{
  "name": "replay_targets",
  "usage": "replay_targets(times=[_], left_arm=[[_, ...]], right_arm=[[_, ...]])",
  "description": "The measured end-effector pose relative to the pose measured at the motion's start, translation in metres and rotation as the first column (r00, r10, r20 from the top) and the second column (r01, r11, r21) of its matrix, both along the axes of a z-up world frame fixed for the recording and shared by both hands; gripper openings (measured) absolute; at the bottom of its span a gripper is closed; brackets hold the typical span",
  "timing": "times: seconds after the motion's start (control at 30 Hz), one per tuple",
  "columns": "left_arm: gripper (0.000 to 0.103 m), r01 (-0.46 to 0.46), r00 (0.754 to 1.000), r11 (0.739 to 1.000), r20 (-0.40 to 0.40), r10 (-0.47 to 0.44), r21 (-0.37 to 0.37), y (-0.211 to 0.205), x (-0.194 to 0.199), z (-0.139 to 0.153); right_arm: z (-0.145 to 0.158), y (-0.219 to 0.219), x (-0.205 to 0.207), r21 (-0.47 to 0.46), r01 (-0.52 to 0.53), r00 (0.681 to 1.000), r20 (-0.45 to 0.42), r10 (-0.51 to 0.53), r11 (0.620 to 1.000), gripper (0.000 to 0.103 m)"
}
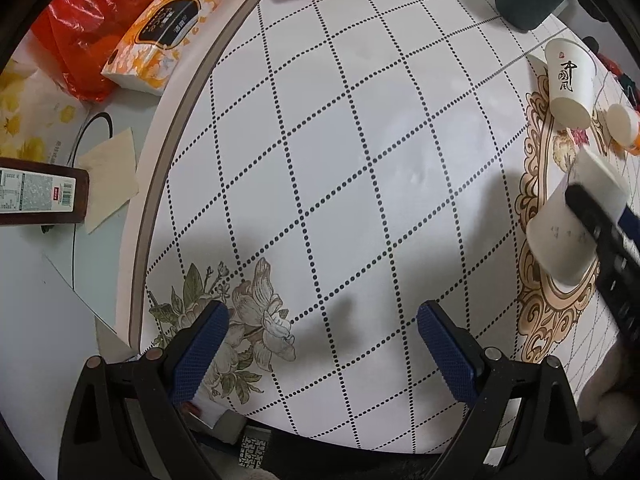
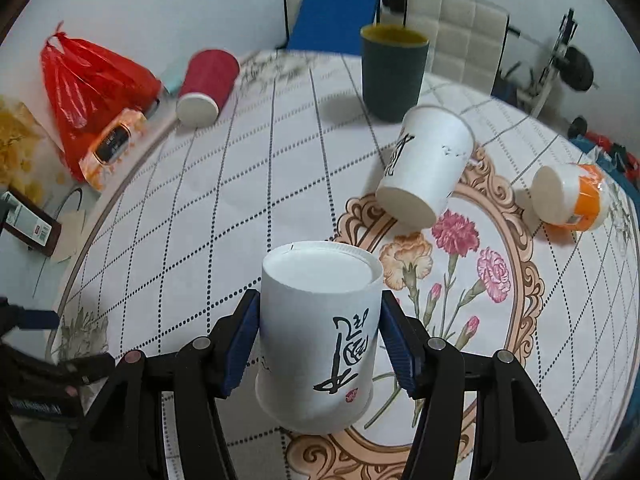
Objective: Flip cup upside down
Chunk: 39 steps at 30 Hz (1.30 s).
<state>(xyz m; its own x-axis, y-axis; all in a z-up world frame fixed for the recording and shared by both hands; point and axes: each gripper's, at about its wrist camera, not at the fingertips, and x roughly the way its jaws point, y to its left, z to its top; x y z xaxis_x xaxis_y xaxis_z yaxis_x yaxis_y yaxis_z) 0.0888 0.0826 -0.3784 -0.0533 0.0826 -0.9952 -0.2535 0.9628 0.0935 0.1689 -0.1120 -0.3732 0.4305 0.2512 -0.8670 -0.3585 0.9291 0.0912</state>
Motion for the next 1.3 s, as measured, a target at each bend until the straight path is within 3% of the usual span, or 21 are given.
replay_targets(times=[0.1,0.47,0.53,0.57,0.6,0.67,0.83,0.93,1.03,1.3], left_arm=[[0.097,0.005,1.0,1.0,0.005,-0.005,0.005,-0.002,0.002,0.001],[0.097,0.03,0.999,1.0,0.037,-0.03,0.004,-0.034,-0.005,0.015],[0.097,0.048,0.997,0.999,0.055,-0.049,0.012,-0.04,-0.006,0.02],[0.097,0.057,0.997,0.998,0.06,-0.058,0.017,-0.045,-0.007,0.024],[0.097,0.073,0.995,0.997,0.069,-0.074,0.02,-0.049,-0.008,0.028],[0.097,0.092,0.992,0.995,0.088,-0.094,0.024,-0.058,-0.011,0.037],[0.097,0.178,0.974,0.984,0.139,-0.18,0.028,-0.066,-0.021,0.062],[0.097,0.221,0.959,0.975,0.173,-0.222,0.028,-0.069,-0.028,0.074],[0.097,0.269,0.941,0.962,0.2,-0.272,0.044,-0.074,-0.037,0.085],[0.097,0.334,0.904,0.941,0.264,-0.337,0.057,-0.08,-0.063,0.124]], right_arm=[[0.003,0.004,-0.018,-0.014,-0.016,0.999,0.029,0.016,1.0,0.062],[-0.008,-0.005,-0.042,-0.036,-0.047,0.998,-0.053,0.045,0.998,0.063],[-0.008,-0.006,-0.045,-0.044,-0.039,0.997,-0.075,0.036,0.998,0.07],[-0.007,-0.007,-0.046,-0.048,-0.029,0.996,-0.089,0.025,0.998,0.079],[-0.005,-0.01,-0.048,-0.045,-0.014,0.994,-0.105,0.009,0.999,0.086],[0.0,-0.015,-0.053,-0.049,0.013,0.991,-0.132,-0.019,0.999,0.09],[0.023,-0.041,-0.082,-0.089,0.159,0.966,-0.191,-0.173,0.983,0.093],[0.039,-0.061,-0.102,-0.113,0.271,0.93,-0.225,-0.291,0.956,0.095],[0.059,-0.072,-0.123,-0.128,0.355,0.904,-0.204,-0.375,0.926,0.095],[0.098,-0.082,-0.163,-0.114,0.457,0.87,-0.151,-0.47,0.882,0.095]])
